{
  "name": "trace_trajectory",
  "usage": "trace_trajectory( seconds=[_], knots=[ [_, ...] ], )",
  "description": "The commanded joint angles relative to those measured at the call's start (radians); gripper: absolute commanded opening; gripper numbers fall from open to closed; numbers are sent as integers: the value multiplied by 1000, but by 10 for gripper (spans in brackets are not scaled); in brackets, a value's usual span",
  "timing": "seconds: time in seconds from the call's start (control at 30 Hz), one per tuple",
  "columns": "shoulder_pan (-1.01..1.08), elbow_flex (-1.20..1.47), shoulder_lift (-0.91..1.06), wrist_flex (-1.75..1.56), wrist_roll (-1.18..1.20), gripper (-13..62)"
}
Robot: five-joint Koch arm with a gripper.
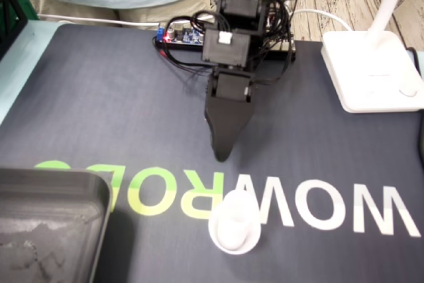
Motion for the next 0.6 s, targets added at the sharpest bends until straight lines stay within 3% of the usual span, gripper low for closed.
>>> trace_trajectory(
  seconds=[0.0,0.57],
  knots=[
    [-2,-5,75,-25,25,331],
    [6,175,75,-215,40,330]
  ],
)
